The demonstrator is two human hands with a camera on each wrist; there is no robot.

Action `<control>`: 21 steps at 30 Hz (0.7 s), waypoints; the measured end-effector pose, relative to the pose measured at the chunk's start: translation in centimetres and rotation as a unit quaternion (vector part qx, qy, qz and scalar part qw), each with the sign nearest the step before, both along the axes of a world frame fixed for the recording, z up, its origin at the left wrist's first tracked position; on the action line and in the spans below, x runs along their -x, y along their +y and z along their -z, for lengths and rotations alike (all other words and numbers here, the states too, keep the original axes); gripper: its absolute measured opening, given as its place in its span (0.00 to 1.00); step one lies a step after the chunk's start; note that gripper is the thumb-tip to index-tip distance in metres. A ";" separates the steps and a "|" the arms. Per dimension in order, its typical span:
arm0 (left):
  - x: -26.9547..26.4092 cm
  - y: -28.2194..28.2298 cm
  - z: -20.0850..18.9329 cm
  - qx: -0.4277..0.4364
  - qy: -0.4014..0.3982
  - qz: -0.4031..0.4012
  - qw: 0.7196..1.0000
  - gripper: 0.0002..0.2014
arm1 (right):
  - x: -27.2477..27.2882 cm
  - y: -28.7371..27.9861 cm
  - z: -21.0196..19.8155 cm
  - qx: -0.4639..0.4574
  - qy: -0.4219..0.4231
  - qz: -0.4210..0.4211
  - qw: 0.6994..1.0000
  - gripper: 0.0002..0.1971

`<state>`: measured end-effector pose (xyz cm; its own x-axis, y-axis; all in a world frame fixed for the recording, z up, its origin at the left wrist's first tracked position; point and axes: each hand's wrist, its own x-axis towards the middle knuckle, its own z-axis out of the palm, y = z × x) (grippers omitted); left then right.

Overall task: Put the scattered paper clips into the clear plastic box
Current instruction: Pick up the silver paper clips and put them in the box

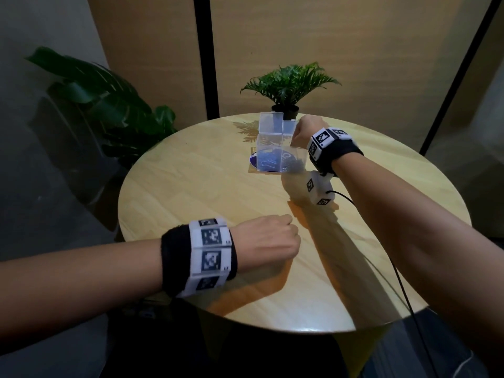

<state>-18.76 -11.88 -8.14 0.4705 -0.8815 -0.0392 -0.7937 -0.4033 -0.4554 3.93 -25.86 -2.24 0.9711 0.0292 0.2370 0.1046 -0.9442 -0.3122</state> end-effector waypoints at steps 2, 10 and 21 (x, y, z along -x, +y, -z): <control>-1.4 0.3 -0.5 0.050 0.134 -0.048 0.989 0.07 | 0.0 0.0 0.1 -0.001 0.003 0.000 1.000 0.11; -2.6 1.7 0.9 0.127 0.240 -0.050 0.961 0.03 | -0.1 -0.5 0.3 -0.008 0.005 -0.009 1.000 0.09; -3.4 2.0 -0.1 0.176 0.363 -0.117 0.908 0.04 | -0.1 -2.4 0.0 -0.016 -0.016 -0.047 0.999 0.09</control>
